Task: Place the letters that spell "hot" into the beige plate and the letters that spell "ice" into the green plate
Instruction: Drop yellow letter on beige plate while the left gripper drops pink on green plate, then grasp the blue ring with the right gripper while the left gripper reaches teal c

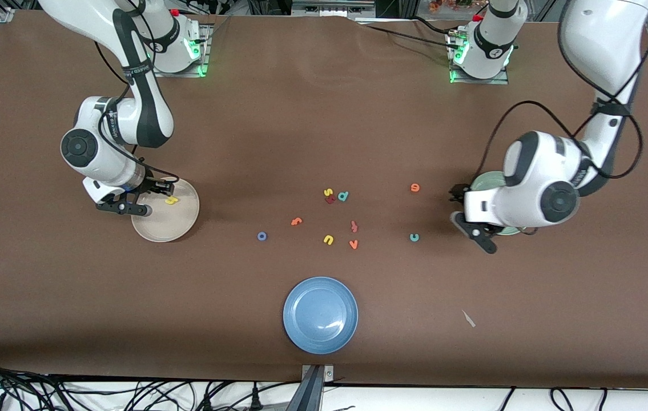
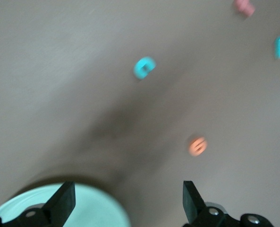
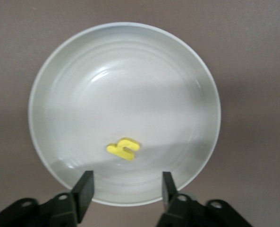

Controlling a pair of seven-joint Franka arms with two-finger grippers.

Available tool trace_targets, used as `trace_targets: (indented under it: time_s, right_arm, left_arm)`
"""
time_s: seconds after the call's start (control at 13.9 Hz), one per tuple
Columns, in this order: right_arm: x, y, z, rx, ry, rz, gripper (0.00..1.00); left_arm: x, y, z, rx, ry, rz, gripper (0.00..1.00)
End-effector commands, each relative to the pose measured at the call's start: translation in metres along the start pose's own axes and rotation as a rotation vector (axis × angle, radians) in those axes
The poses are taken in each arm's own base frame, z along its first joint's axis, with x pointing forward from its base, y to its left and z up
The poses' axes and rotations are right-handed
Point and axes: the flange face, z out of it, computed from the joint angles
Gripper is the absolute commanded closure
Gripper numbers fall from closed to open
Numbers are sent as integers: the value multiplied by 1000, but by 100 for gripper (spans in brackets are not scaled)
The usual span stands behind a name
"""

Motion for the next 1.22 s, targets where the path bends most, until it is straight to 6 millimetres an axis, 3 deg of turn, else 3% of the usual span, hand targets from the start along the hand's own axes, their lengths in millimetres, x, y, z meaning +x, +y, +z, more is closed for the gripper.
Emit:
trace_targets:
  time_s: [0.0, 0.14, 0.29, 0.36, 0.5, 0.58, 0.65, 0.79, 1.01, 1.15]
  right_arm:
    - [13, -39, -32, 34, -18, 98, 0]
    - [12, -83, -34, 37, -20, 126, 0]
    - [15, -138, -35, 61, -5, 148, 0]
    - [20, -163, -30, 60, 7, 134, 0]
    - [31, -203, -14, 66, 17, 93, 0]
    - [35, -223, -2, 75, 16, 80, 0]
    - [39, -237, 5, 81, 21, 67, 0]
    - [44, -250, 19, 79, 22, 51, 0]
    - [44, -265, 22, 91, 26, 29, 0]
    - [46, -275, 30, 98, 36, -21, 0]
  left_arm:
    - [32, 29, -9, 23, 44, -88, 0]
    - [48, 34, -5, 23, 53, -117, 0]
    - [32, -6, 0, 71, 16, -123, 0]
    - [23, -27, -7, 102, 13, -88, 0]
    - [16, -46, -20, 111, 29, 2, 0]
    - [14, -50, -21, 105, 32, 23, 5]
    - [10, -56, -21, 96, 35, -2, 26]
    - [17, -42, -19, 96, 34, -18, 25]
    - [23, -29, -14, 92, 31, -93, 26]
    - [34, -4, -10, 93, 31, -173, 25]
